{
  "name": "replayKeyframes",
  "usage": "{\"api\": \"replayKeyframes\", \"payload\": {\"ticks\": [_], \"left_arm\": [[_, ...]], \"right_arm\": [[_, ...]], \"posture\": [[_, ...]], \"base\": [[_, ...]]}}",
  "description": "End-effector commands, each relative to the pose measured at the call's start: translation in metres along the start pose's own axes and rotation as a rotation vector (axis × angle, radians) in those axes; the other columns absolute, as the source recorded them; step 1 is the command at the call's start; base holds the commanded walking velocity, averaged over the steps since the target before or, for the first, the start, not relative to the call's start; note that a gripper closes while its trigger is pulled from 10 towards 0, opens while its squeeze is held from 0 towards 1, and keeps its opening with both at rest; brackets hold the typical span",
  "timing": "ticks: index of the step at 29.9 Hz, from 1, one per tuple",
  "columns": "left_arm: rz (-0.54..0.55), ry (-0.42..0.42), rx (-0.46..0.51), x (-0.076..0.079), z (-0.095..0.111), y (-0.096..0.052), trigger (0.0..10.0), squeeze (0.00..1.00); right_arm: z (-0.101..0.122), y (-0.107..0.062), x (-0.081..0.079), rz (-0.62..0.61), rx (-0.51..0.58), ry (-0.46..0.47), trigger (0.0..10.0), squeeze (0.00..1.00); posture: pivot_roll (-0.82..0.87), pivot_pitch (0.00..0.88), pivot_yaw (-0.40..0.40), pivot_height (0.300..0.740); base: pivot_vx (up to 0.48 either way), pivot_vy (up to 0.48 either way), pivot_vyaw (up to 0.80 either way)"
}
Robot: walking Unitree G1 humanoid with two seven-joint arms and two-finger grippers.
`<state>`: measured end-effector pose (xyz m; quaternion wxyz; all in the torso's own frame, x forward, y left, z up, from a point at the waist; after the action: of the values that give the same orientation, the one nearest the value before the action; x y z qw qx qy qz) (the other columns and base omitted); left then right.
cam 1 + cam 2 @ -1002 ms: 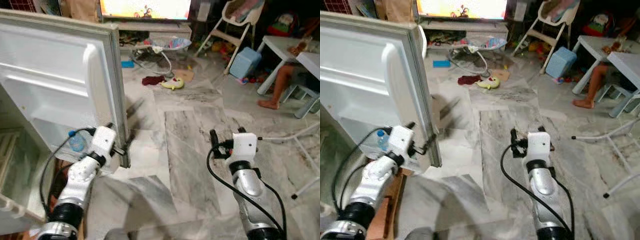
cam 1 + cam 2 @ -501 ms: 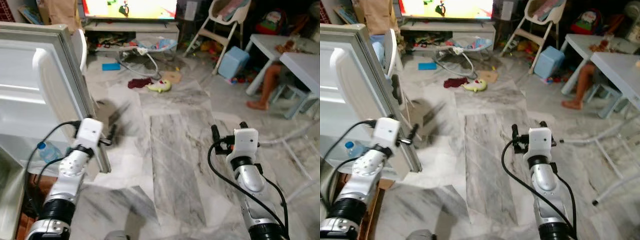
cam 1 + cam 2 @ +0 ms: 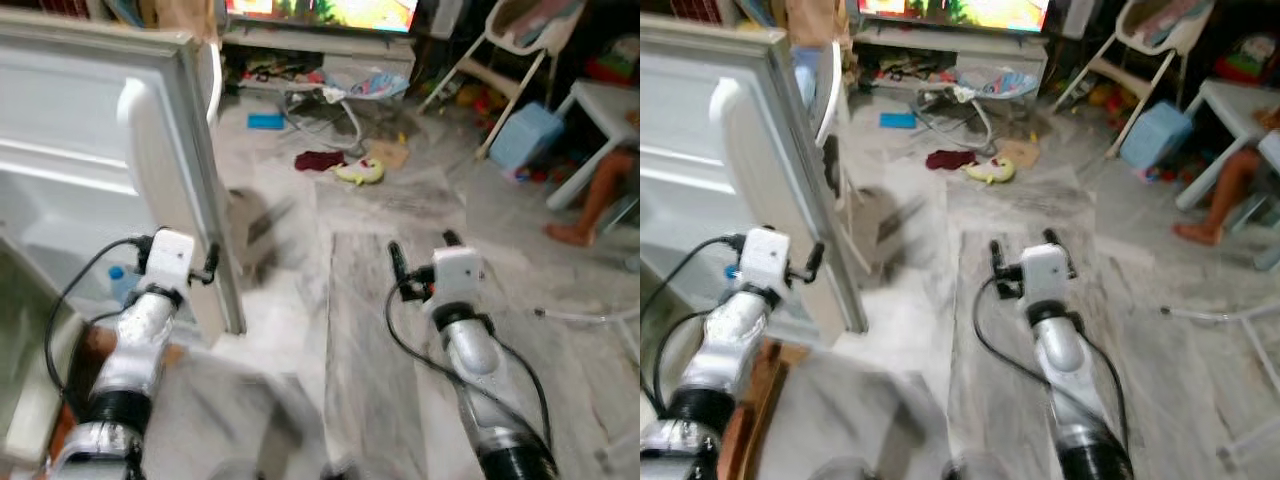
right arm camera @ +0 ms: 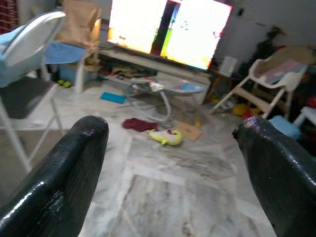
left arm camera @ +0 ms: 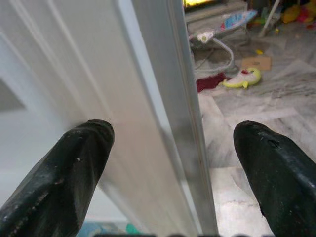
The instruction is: Restocking fridge
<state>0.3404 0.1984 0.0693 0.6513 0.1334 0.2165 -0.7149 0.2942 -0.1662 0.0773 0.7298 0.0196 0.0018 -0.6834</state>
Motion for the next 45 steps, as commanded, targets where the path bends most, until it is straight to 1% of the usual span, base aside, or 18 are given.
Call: {"api": "replayKeyframes", "payload": {"ticks": [1,8,9,11,14,18,20,22,24,25,28,29,32,33,37,39,43,45], "left_arm": [[0.013,0.001,0.042,-0.006,0.014,0.006,10.0,0.0],[-0.127,-0.033,0.104,0.021,0.019,0.005,10.0,0.0],[-0.127,-0.033,0.104,0.021,0.019,0.005,10.0,0.0],[-0.18,-0.035,0.154,0.035,0.033,0.012,10.0,0.0],[-0.215,-0.053,0.206,0.046,0.052,0.02,10.0,0.0],[-0.269,-0.082,0.255,0.055,0.064,0.018,10.0,0.0],[-0.287,-0.084,0.259,0.057,0.062,0.014,10.0,0.0],[-0.292,-0.085,0.258,0.057,0.06,0.013,10.0,0.0],[-0.33,-0.08,0.245,0.056,0.039,-0.011,10.0,0.0],[-0.329,-0.076,0.241,0.056,0.035,-0.016,10.0,0.0],[-0.244,-0.078,0.206,0.046,0.02,-0.025,10.0,0.0],[-0.185,-0.094,0.17,0.039,0.008,-0.029,10.0,0.0],[-0.108,-0.106,0.125,0.029,-0.002,-0.029,10.0,0.0],[-0.066,-0.115,0.094,0.023,-0.007,-0.026,10.0,0.0],[-0.028,-0.113,0.069,0.015,-0.006,-0.021,10.0,0.0],[-0.004,-0.118,0.051,0.011,-0.001,-0.009,10.0,0.0],[-0.01,-0.122,0.025,0.016,0.01,0.01,10.0,0.0],[-0.045,-0.116,0.034,0.024,0.024,0.022,10.0,0.0]], "right_arm": [[0.006,0.004,-0.005,0.011,0.026,0.007,10.0,0.0],[0.001,0.003,-0.005,-0.001,0.017,0.004,10.0,0.0],[0.001,0.003,-0.005,-0.001,0.017,0.004,10.0,0.0],[0.002,0.006,-0.008,0.009,0.022,0.001,10.0,0.0],[0.004,0.009,-0.01,0.019,0.029,-0.007,10.0,0.0],[0.005,0.01,-0.01,0.018,0.037,-0.015,10.0,0.0],[0.005,0.009,-0.009,0.014,0.037,-0.016,10.0,0.0],[0.005,0.009,-0.008,0.013,0.036,-0.016,10.0,0.0],[0.002,0.006,-0.006,-0.008,0.023,0.004,10.0,0.0],[0.001,0.005,-0.005,-0.01,0.021,0.004,10.0,0.0],[0.0,0.004,-0.006,-0.008,0.022,0.002,10.0,0.0],[0.0,0.005,-0.007,-0.006,0.024,0.002,10.0,0.0],[-0.001,0.006,-0.009,0.0,0.024,0.003,10.0,0.0],[-0.001,0.006,-0.01,0.008,0.023,0.004,10.0,0.0],[0.0,0.008,-0.013,0.023,0.023,0.002,10.0,0.0],[0.0,0.008,-0.013,0.028,0.024,-0.001,10.0,0.0],[0.0,0.008,-0.013,0.028,0.022,-0.003,10.0,0.0],[0.0,0.007,-0.012,0.027,0.024,-0.005,10.0,0.0]], "posture": [[0.01,0.0,-0.074,0.74],[0.01,0.0,-0.08,0.74],[0.01,0.0,-0.08,0.74],[0.01,0.0,-0.087,0.74],[0.01,0.0,-0.088,0.74],[0.0,0.0,-0.082,0.74],[0.0,0.0,-0.082,0.74],[0.0,0.0,-0.077,0.74],[-0.01,0.0,-0.066,0.74],[-0.01,0.0,-0.065,0.74],[0.0,0.0,-0.065,0.74],[0.01,0.0,-0.069,0.74],[0.01,0.0,-0.072,0.74],[0.01,0.0,-0.08,0.74],[0.01,0.0,-0.086,0.74],[0.01,0.0,-0.091,0.74],[0.0,0.0,-0.09,0.74],[-0.01,0.0,-0.086,0.74]], "base": [[0.0,0.0,0.0],[0.0,0.0,0.0],[0.0,0.0,0.0],[0.0,0.0,0.0],[0.0,0.0,0.0],[0.0,0.0,0.0],[0.0,0.0,0.0],[0.0,0.0,0.0],[0.0,0.0,0.0],[0.0,0.0,0.0],[0.0,0.0,0.0],[0.0,0.0,0.0],[0.0,0.0,0.0],[0.0,0.0,0.0],[0.0,0.0,0.0],[0.0,0.0,0.0],[0.0,0.0,0.0],[0.0,0.0,0.0]]}}
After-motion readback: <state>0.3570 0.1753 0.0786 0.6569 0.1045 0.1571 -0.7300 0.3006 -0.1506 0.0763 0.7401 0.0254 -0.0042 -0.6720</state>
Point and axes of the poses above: a point about 5 cm out from each wrist's last joint towards the gripper, its own y axis pointing out of the wrist towards the gripper, its own z axis along the axis of the wrist's last joint, x = y × z, the point moved 2 cm from there along y, pointing out of the wrist towards the gripper, and after that the axes turned 11 degrees about y, right-handed, at the moved point
